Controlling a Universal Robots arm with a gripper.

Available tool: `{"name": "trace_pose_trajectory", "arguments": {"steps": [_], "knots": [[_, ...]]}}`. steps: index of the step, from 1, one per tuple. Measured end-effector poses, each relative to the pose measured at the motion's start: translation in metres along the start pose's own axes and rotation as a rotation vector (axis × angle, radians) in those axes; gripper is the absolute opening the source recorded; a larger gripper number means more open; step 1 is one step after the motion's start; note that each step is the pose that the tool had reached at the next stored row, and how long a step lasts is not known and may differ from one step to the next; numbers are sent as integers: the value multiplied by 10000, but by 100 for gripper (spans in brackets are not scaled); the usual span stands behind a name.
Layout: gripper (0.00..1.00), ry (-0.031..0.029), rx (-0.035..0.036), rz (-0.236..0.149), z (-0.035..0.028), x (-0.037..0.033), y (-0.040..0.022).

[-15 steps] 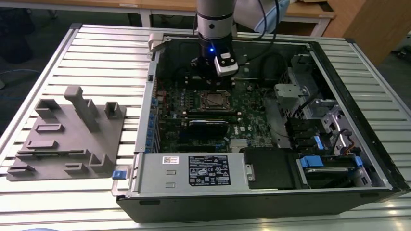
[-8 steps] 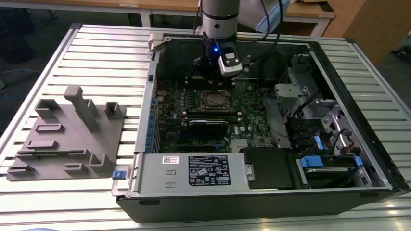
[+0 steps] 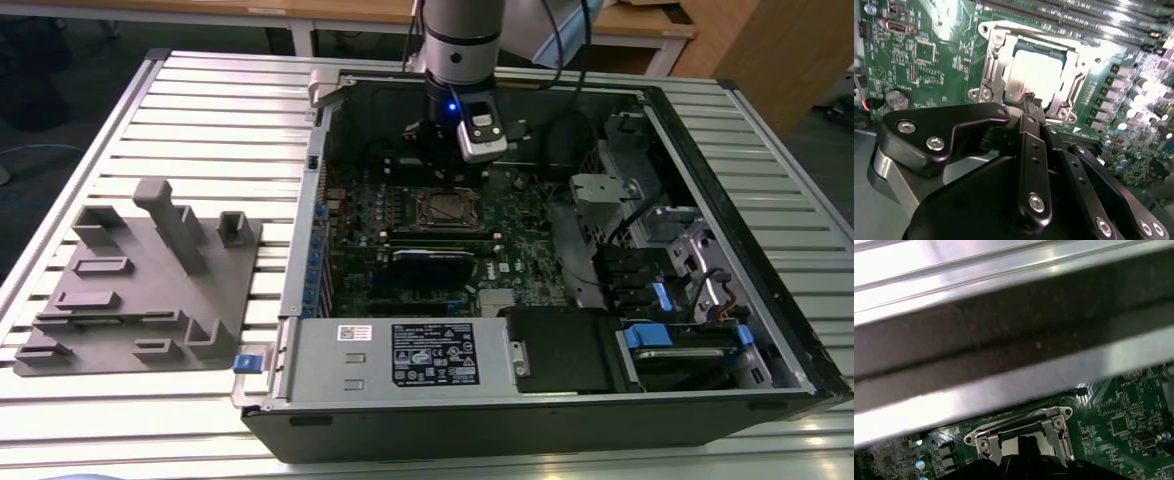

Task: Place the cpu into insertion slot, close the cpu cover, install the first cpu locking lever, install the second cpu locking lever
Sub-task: 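Install the first cpu locking lever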

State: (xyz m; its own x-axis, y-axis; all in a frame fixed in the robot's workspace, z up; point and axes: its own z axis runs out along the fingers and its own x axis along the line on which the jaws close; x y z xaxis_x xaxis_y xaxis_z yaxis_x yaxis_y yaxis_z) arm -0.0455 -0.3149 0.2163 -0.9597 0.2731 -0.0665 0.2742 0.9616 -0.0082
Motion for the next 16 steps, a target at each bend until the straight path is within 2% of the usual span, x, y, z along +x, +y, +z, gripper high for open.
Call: {"name": "trace_pose_trajectory", "arguments": {"steps": [4, 7, 16], "knots": [[11, 3, -10, -1, 6, -19, -66], [11, 18, -64, -6, 8, -27, -97], [11, 23, -86, -11, 8, -29, -103]]}}
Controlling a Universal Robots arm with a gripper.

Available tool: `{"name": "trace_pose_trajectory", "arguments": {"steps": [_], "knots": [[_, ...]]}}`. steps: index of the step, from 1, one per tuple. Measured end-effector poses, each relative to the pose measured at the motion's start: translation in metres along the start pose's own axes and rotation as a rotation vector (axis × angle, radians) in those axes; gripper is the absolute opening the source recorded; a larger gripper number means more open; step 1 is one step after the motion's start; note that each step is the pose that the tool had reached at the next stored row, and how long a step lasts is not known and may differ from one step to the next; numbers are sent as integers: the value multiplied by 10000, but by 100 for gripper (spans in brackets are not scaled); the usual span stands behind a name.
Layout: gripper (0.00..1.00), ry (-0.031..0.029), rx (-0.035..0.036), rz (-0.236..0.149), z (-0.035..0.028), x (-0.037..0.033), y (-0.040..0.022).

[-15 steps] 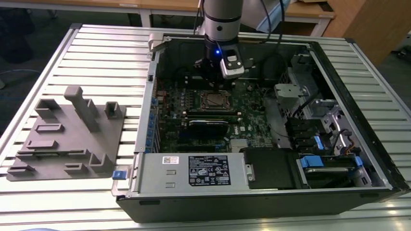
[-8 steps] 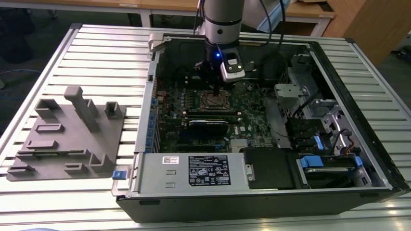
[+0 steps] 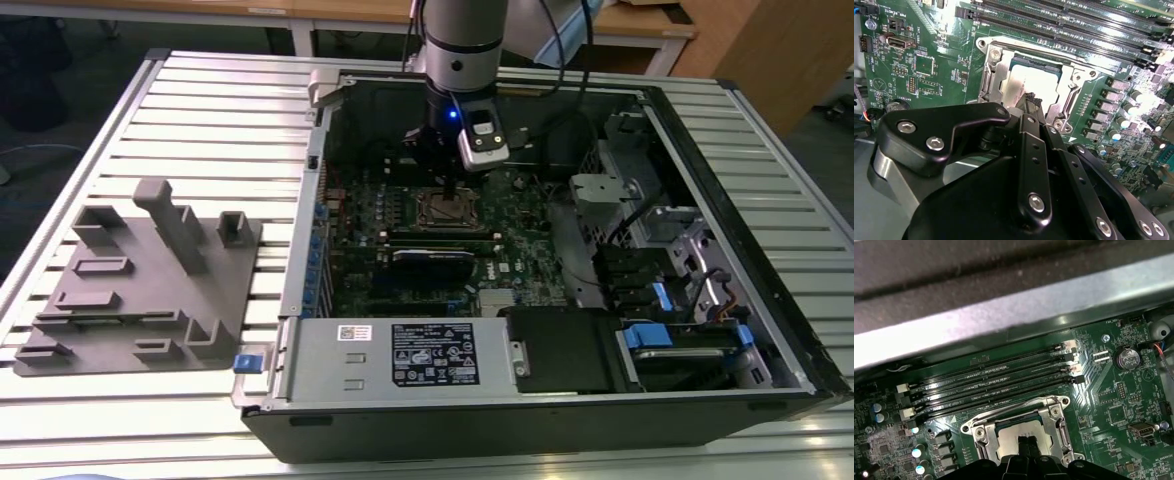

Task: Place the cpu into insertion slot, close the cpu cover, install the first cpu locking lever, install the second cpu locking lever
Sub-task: 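Install the first cpu locking lever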

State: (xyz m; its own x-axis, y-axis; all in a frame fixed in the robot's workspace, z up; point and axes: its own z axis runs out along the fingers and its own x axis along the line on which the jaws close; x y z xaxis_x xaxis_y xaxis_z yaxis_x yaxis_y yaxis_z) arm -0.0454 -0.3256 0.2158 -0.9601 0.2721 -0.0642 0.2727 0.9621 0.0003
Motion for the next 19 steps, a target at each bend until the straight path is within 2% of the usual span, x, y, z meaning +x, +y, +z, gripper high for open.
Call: {"name": "trace_pose_trajectory", "arguments": {"steps": [6, 8, 19], "knots": [[11, 0, -3, 0, -13, -1, 0], [11, 0, -1, 0, -82, -5, 0], [11, 0, 0, 0, -88, -6, 0]]}}
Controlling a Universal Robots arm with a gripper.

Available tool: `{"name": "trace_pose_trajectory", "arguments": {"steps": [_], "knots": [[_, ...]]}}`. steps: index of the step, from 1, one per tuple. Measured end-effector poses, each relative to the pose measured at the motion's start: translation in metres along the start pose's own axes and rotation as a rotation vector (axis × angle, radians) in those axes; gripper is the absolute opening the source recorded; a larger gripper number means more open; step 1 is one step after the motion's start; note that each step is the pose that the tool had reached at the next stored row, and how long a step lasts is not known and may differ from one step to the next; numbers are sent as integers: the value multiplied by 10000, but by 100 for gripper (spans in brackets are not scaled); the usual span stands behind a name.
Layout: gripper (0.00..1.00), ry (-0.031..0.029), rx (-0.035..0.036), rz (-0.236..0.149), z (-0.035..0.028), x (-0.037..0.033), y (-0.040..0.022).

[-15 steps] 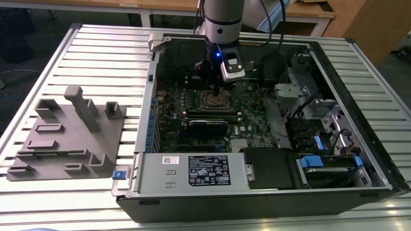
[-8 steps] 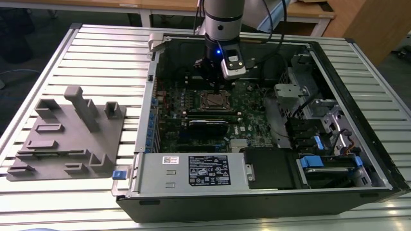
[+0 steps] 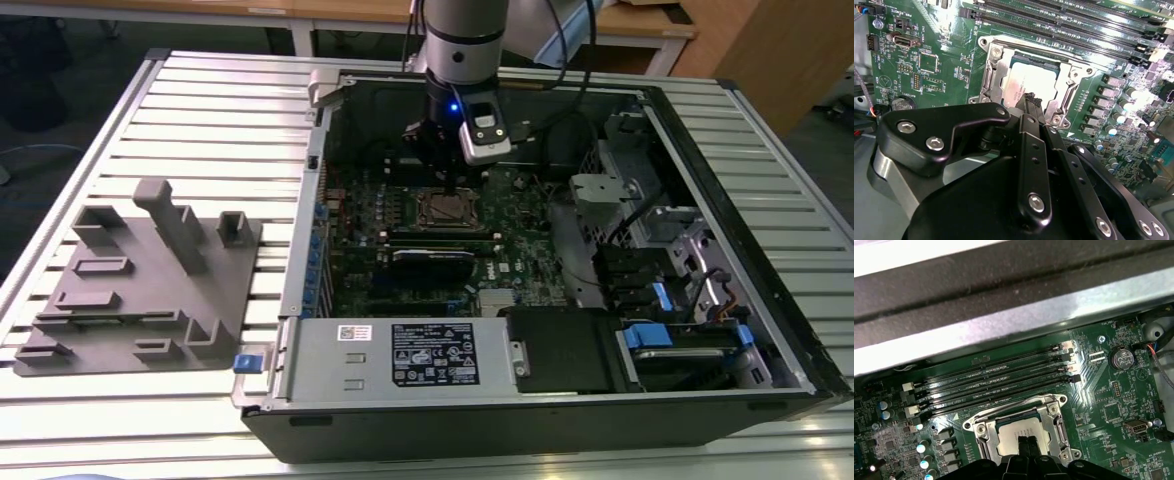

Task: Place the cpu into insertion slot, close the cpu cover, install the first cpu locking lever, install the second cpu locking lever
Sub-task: 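Install the first cpu locking lever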

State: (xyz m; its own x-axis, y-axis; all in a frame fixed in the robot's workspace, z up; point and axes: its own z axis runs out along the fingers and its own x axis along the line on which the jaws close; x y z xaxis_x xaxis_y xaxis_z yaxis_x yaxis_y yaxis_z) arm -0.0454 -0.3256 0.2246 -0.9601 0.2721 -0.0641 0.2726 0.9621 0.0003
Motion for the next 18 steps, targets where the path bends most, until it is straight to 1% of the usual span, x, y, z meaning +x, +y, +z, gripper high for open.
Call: {"name": "trace_pose_trajectory", "arguments": {"steps": [6, 7, 11, 13, 18], "knots": [[11, -1, -3, -3, -15, -1, 0], [11, 0, -7, -62, -15, -1, 0], [11, 0, -37, -568, -13, -1, 0], [11, 0, -48, -756, -12, -1, 0], [11, -1, -53, -763, -10, -2, -3]]}}
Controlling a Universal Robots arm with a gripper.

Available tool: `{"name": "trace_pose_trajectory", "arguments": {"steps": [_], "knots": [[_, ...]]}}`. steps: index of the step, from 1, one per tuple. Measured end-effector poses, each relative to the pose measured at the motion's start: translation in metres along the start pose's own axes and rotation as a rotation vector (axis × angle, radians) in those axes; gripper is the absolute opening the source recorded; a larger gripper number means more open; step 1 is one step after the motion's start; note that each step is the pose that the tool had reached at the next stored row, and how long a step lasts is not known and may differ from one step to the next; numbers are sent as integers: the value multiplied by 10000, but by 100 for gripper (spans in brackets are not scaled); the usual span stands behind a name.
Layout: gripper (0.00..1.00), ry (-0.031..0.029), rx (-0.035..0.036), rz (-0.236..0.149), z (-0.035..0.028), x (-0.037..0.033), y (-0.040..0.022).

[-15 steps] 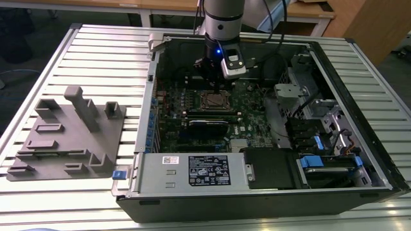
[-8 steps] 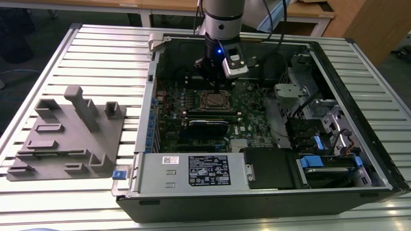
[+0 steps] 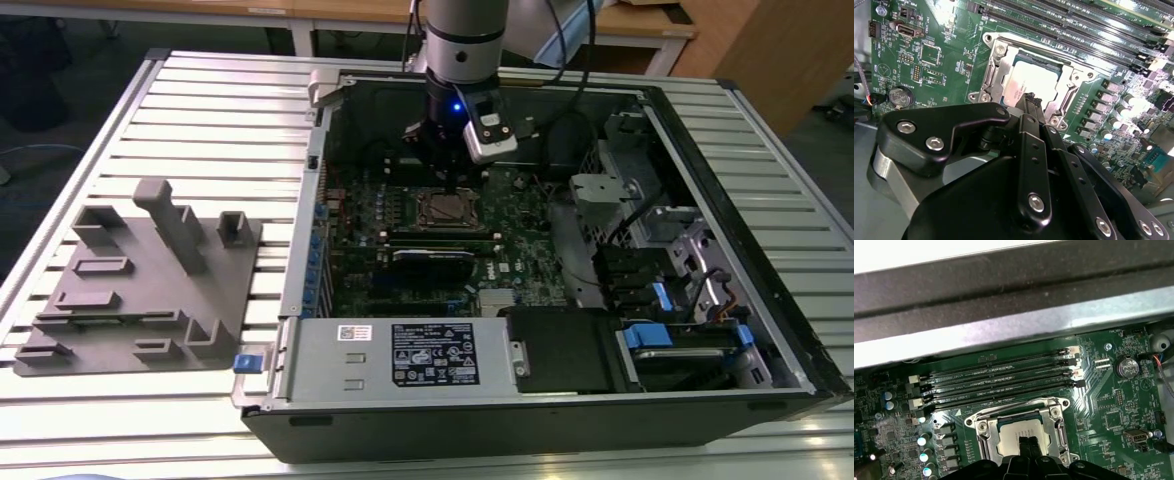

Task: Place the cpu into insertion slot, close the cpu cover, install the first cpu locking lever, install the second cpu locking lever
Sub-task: 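Install the first cpu locking lever, then install the second cpu locking lever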

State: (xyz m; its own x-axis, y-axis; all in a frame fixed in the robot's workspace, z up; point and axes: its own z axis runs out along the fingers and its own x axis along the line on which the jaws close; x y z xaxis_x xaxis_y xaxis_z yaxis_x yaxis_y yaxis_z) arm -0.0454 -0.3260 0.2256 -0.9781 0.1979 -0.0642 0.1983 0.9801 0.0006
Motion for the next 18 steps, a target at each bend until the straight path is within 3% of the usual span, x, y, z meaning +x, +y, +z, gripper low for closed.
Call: {"name": "trace_pose_trajectory", "arguments": {"steps": [15, 18], "knots": [[11, 1, 3, 1, -1, -2, -9], [11, 1, 4, 0, -31, -4, -10]]}}
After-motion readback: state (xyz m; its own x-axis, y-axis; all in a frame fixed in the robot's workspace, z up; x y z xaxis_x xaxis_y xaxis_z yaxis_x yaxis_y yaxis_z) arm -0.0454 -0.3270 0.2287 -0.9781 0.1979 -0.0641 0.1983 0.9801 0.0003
